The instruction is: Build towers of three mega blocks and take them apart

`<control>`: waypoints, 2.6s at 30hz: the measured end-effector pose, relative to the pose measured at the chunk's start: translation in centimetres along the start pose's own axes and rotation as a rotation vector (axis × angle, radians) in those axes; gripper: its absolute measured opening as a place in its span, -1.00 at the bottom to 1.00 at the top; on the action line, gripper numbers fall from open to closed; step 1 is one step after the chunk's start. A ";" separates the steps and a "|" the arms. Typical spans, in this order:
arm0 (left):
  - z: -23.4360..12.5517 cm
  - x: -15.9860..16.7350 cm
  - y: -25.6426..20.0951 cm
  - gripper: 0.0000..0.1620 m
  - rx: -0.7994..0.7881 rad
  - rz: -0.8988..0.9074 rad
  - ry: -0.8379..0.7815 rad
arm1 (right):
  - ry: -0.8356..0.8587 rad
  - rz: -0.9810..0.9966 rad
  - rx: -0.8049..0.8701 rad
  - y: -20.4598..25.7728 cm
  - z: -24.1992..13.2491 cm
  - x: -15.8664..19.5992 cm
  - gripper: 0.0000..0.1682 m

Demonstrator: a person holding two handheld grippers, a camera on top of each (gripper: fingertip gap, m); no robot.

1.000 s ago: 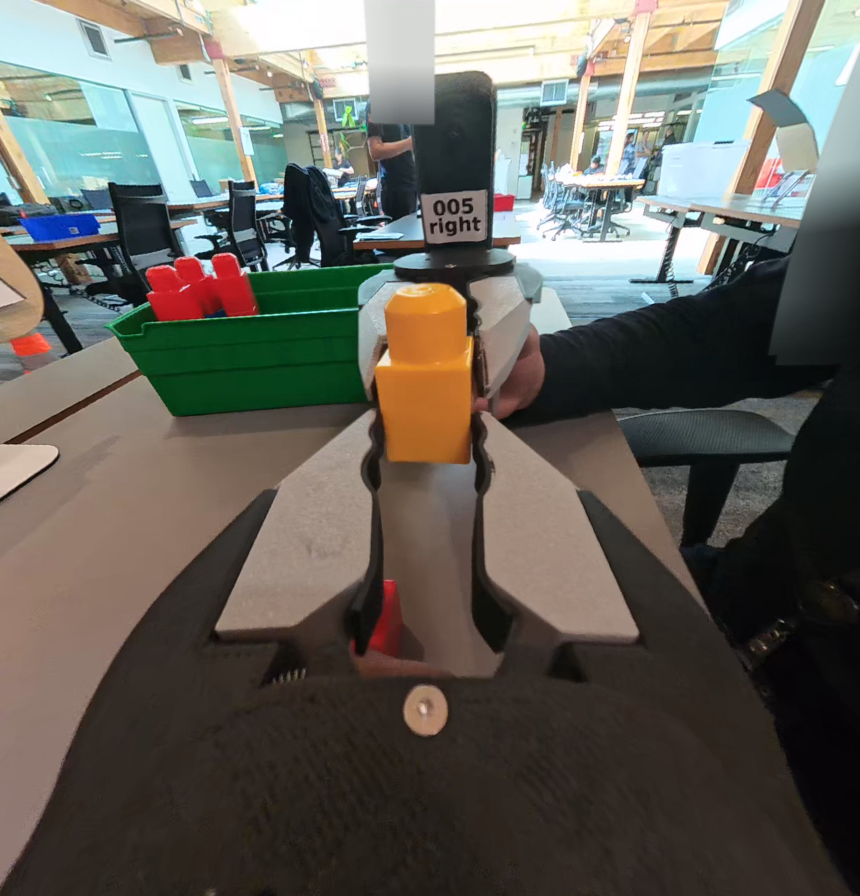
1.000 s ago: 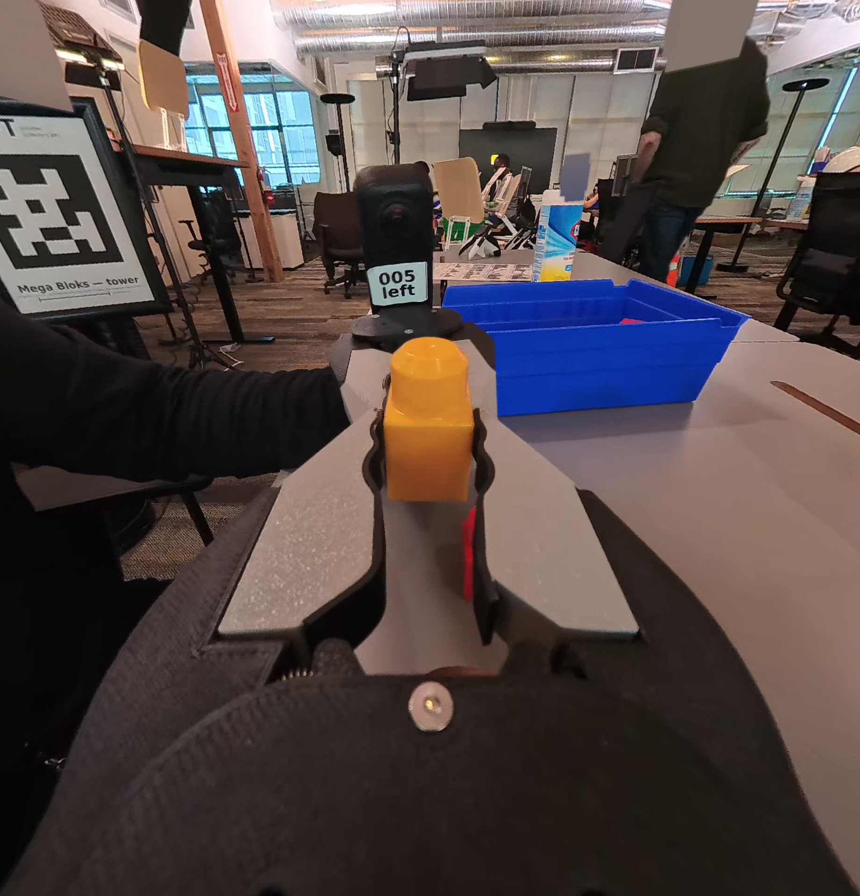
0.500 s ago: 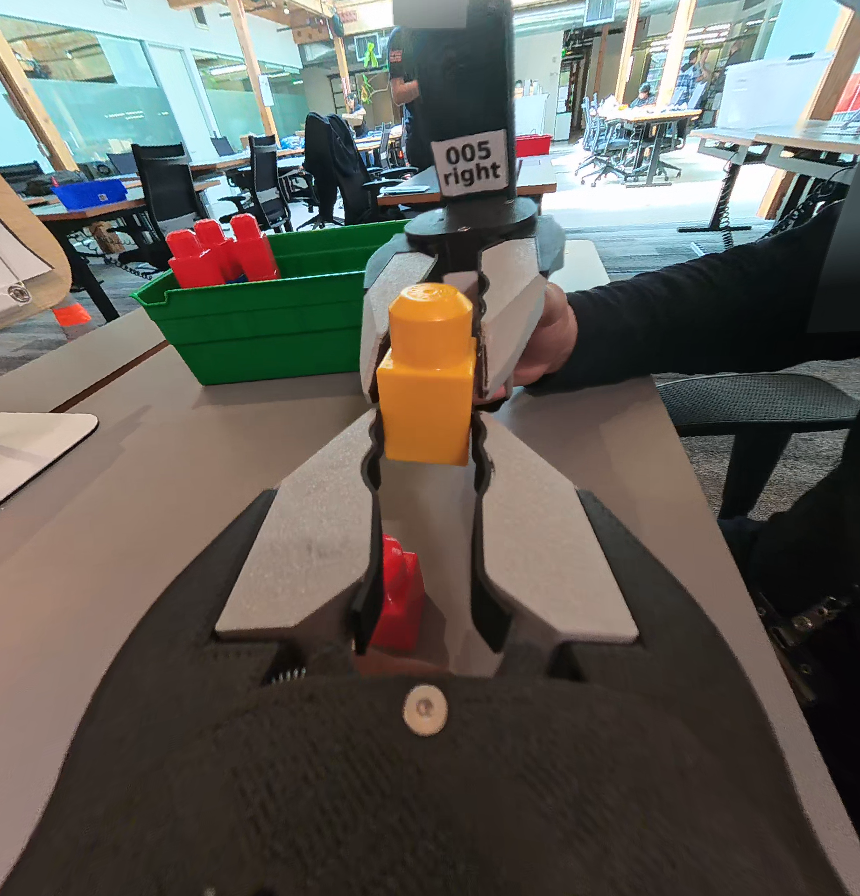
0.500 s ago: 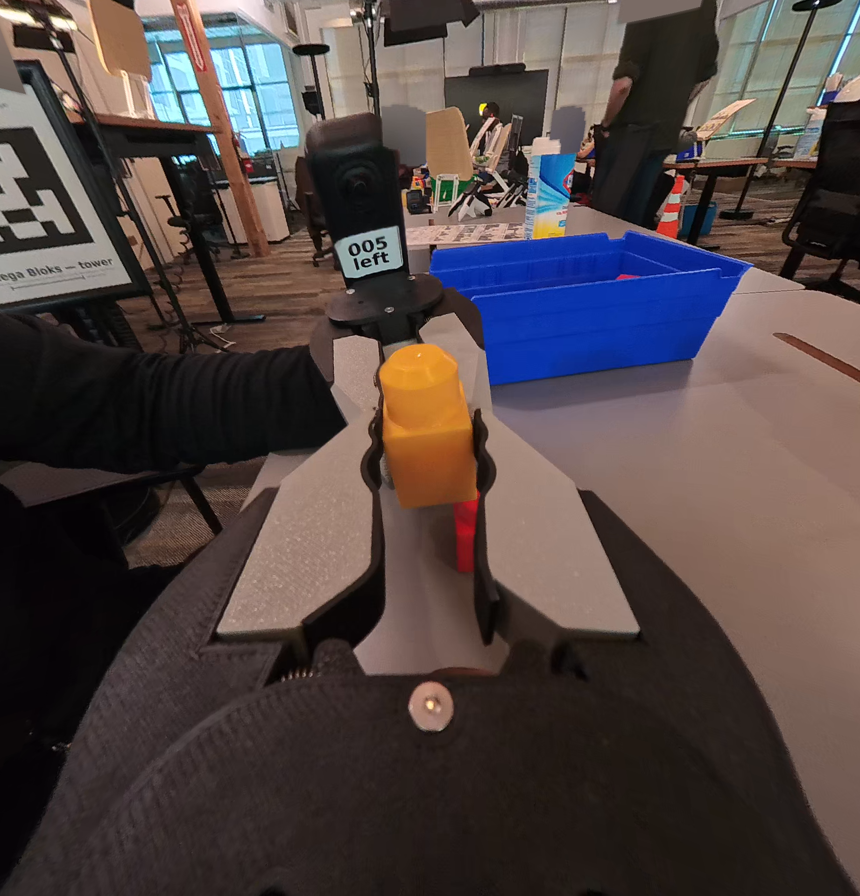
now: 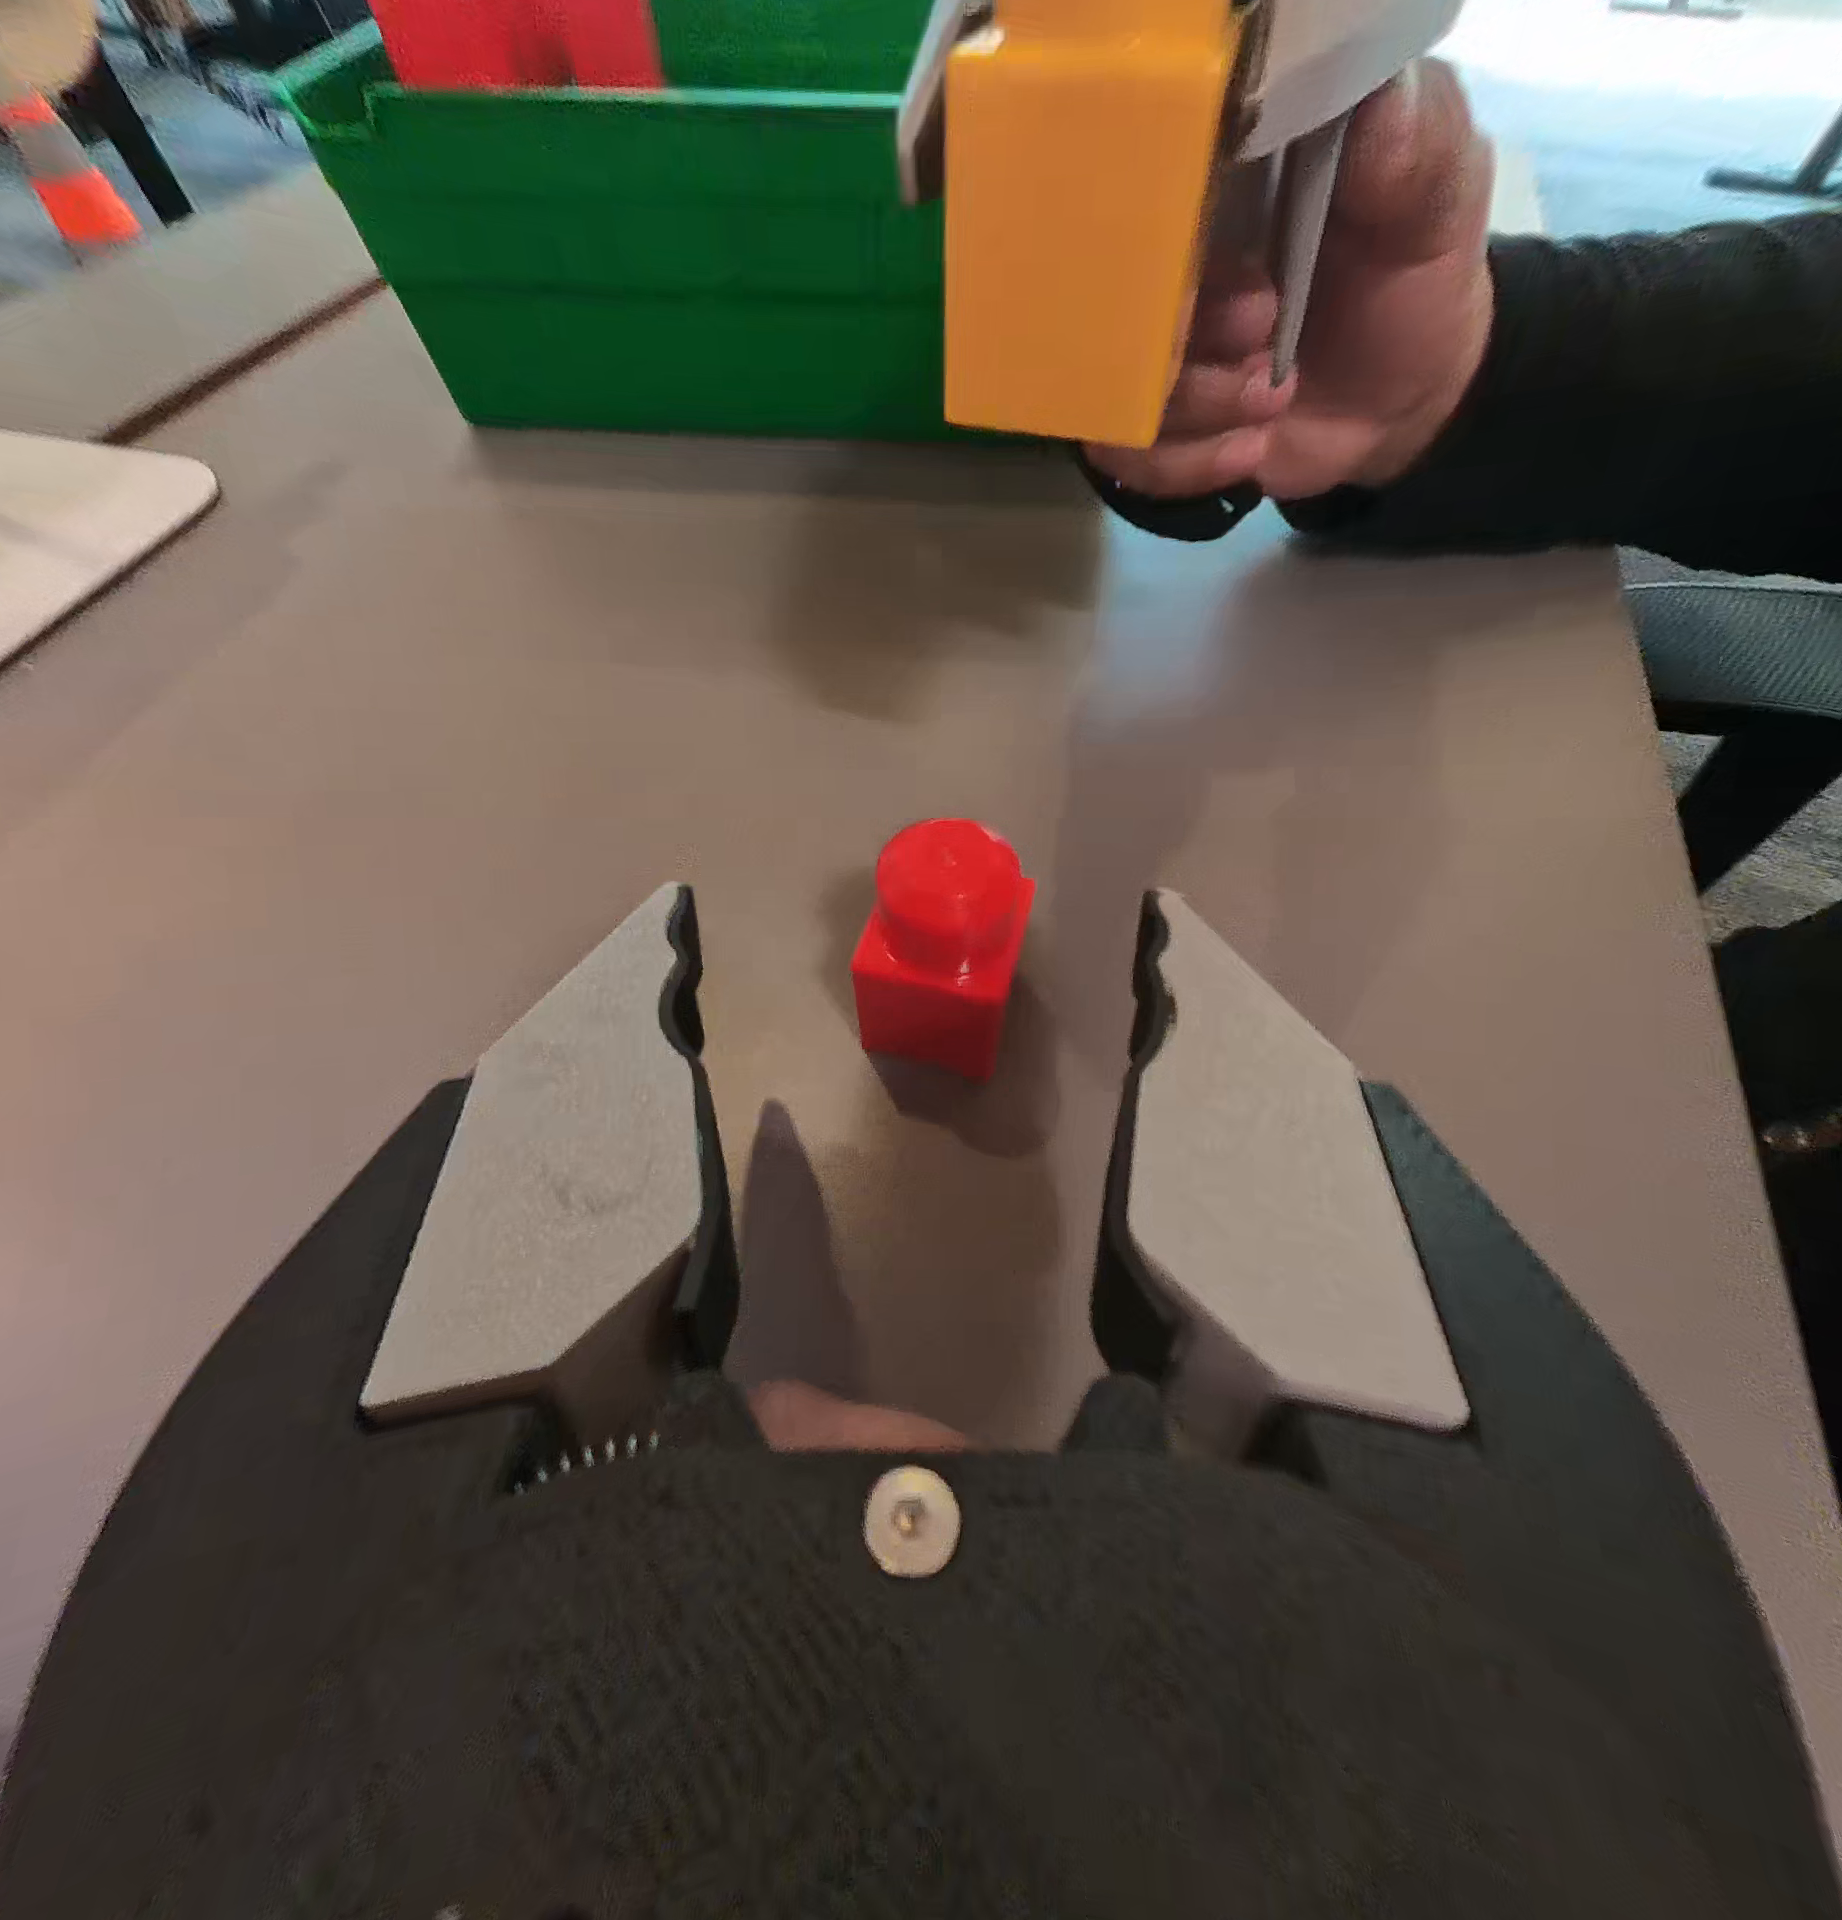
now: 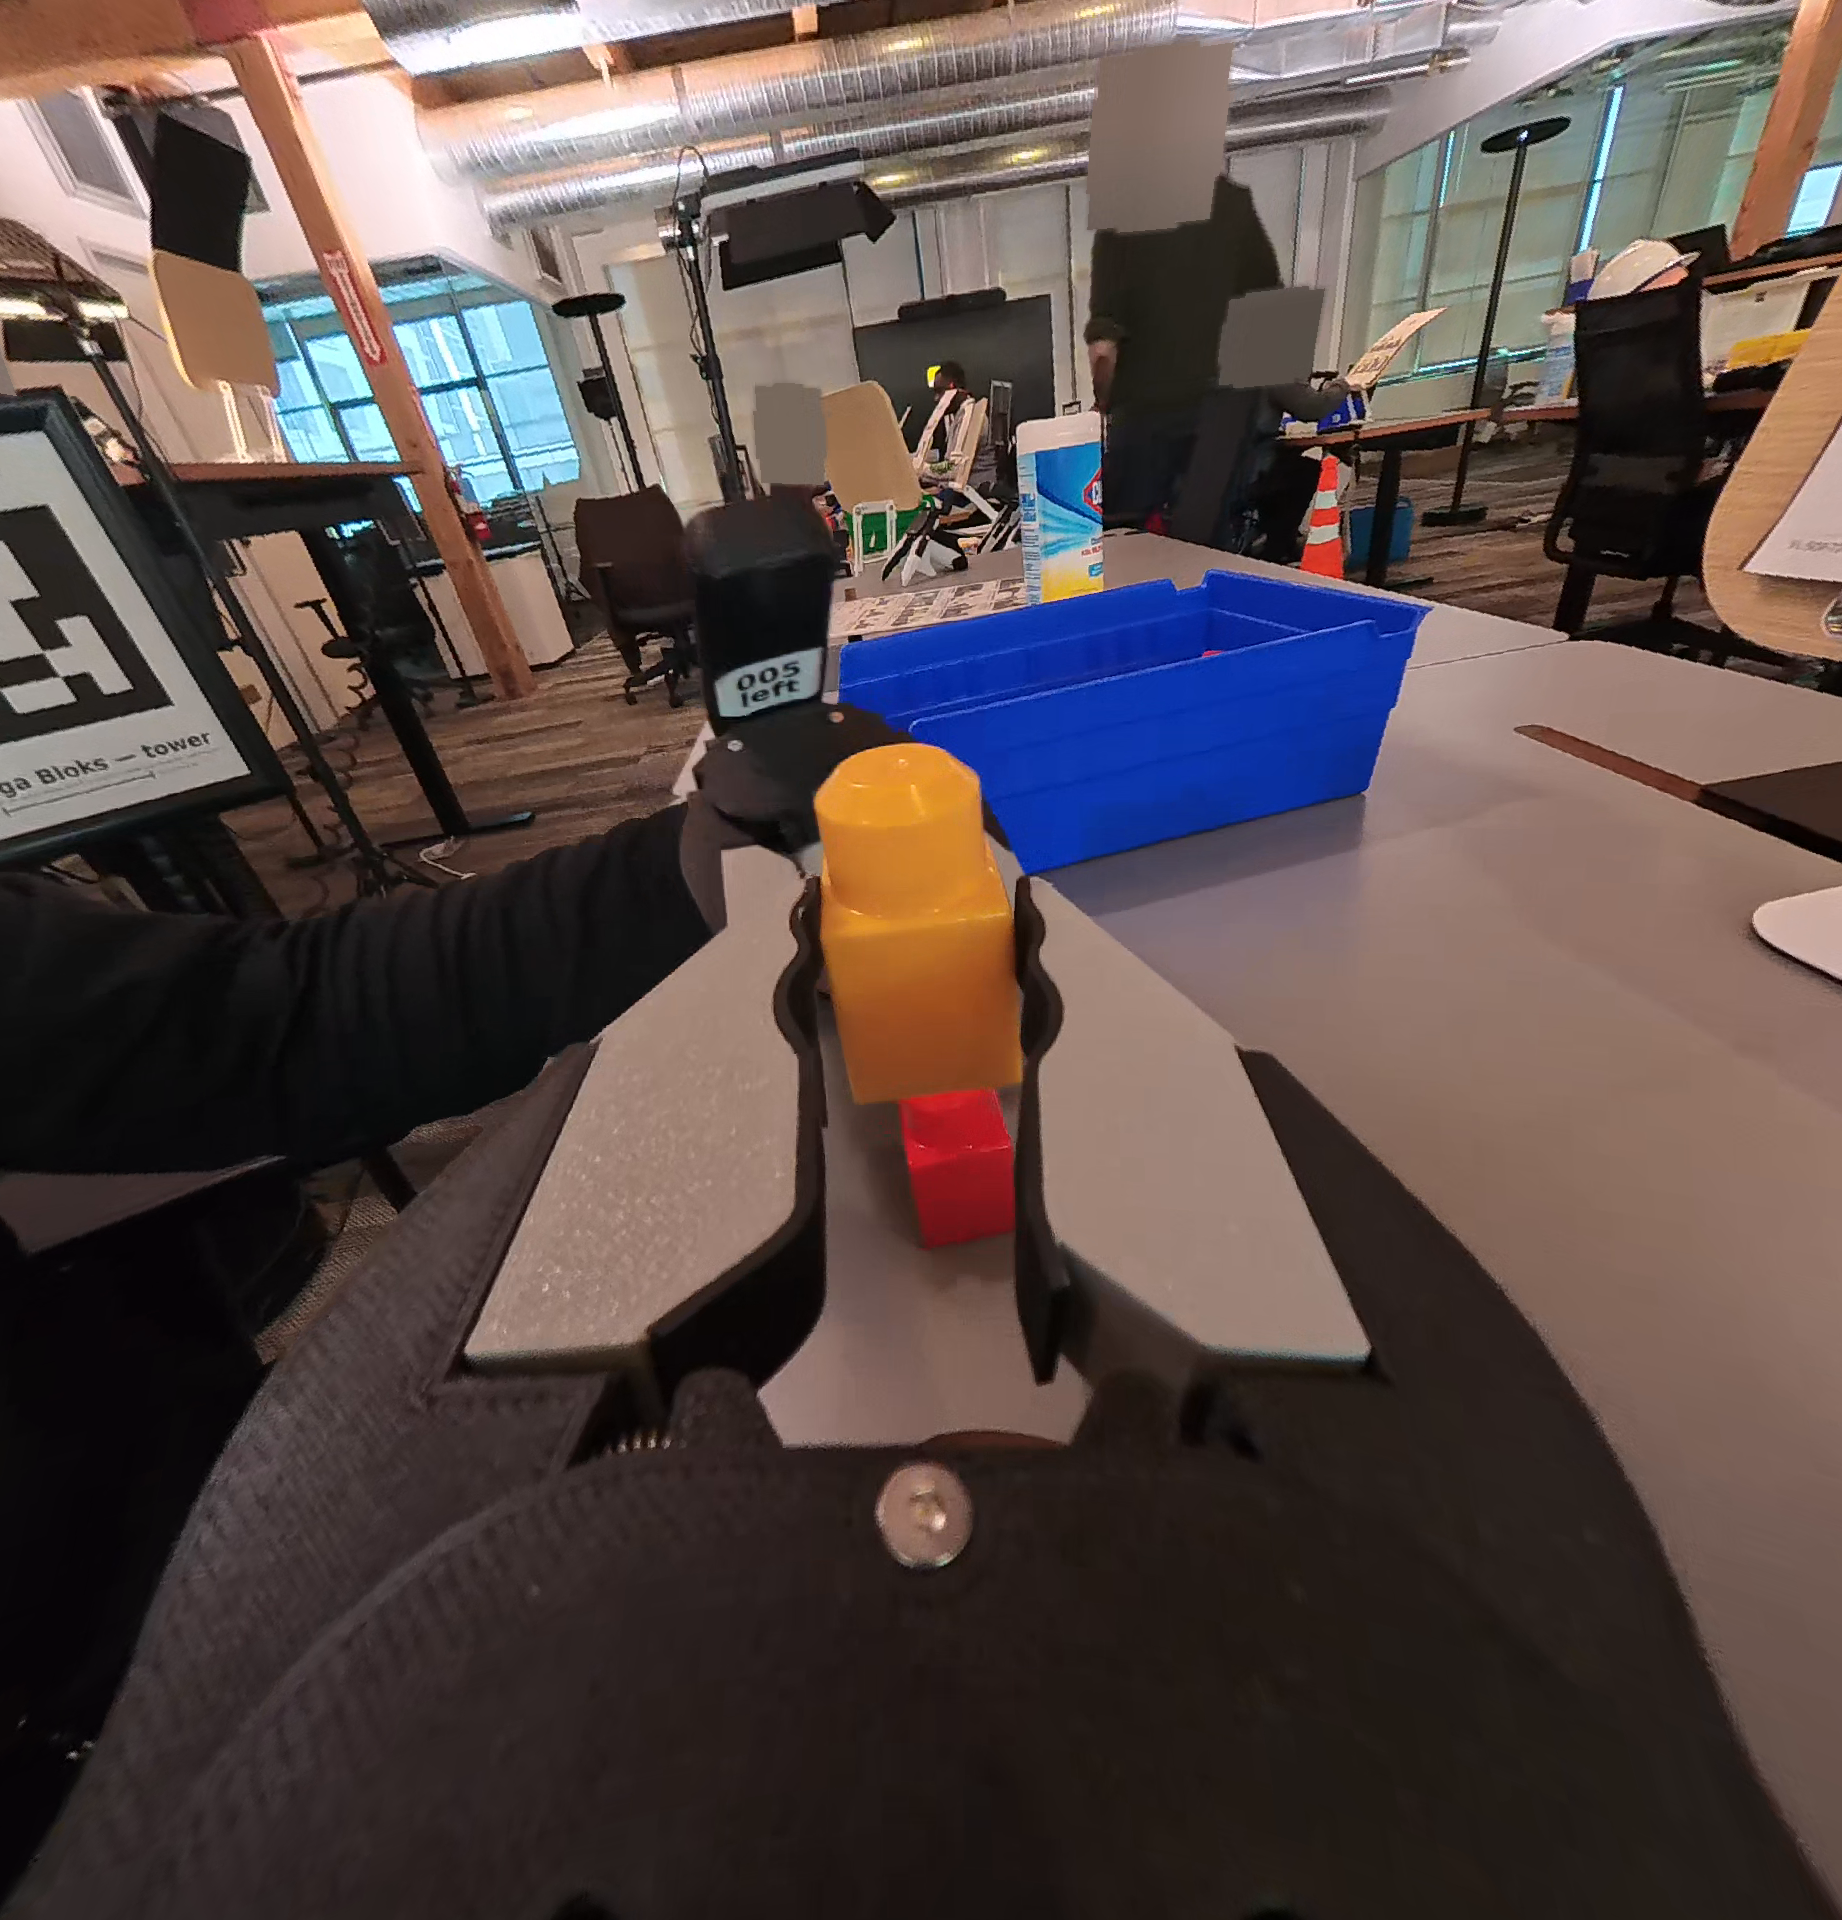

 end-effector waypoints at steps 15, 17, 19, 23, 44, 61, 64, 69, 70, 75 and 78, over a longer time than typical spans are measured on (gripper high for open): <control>1.7 3.6 0.4 -0.39 -0.013 0.013 0.317 | 0.042 -0.040 -0.022 0.9 0.7 0.7 -0.59; 1.9 3.5 0.4 -0.49 -0.006 0.007 0.316 | 0.064 -0.049 -0.020 0.9 0.9 1.1 -0.59; 2.3 3.3 0.3 -0.56 0.003 0.009 0.316 | 0.080 -0.054 -0.022 1.0 1.2 1.5 -0.59; 3.0 2.4 -0.2 -0.58 0.002 0.049 0.275 | 0.088 -0.057 -0.029 1.3 1.6 1.8 -0.59; 4.2 -0.7 -1.2 -0.58 -0.008 0.054 0.095 | 0.171 -0.130 0.011 0.8 2.1 3.3 -0.60; 4.3 -1.1 -4.5 -0.60 0.238 0.014 0.048 | 0.313 -0.100 -0.216 2.7 0.0 3.9 -0.61; 4.5 -0.6 -3.2 -0.60 0.139 -0.002 0.089 | 0.368 -0.158 -0.101 1.4 0.4 4.7 -0.61; 4.4 -0.5 -2.8 -0.60 0.119 -0.007 0.095 | 0.393 -0.165 -0.047 1.1 0.7 4.9 -0.61; 4.4 -0.5 -3.0 -0.60 0.132 0.000 0.096 | 0.398 -0.166 -0.062 1.2 0.6 5.0 -0.60; 4.4 -0.8 -3.9 -0.60 0.192 0.007 0.074 | 0.412 -0.153 -0.143 1.9 -0.2 5.1 -0.60; 4.4 -0.6 -3.8 -0.60 0.180 0.008 0.086 | 0.421 -0.162 -0.130 1.8 -0.1 5.2 -0.60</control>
Point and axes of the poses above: each gripper's, where its closed fingertips meet, z out along the fingers, x out of its underside, y = z × x across the jaws, the point moved 3 cm from there along -z, back along the fingers, and after that the axes turned 10 degrees about x, right-handed, at the moved point
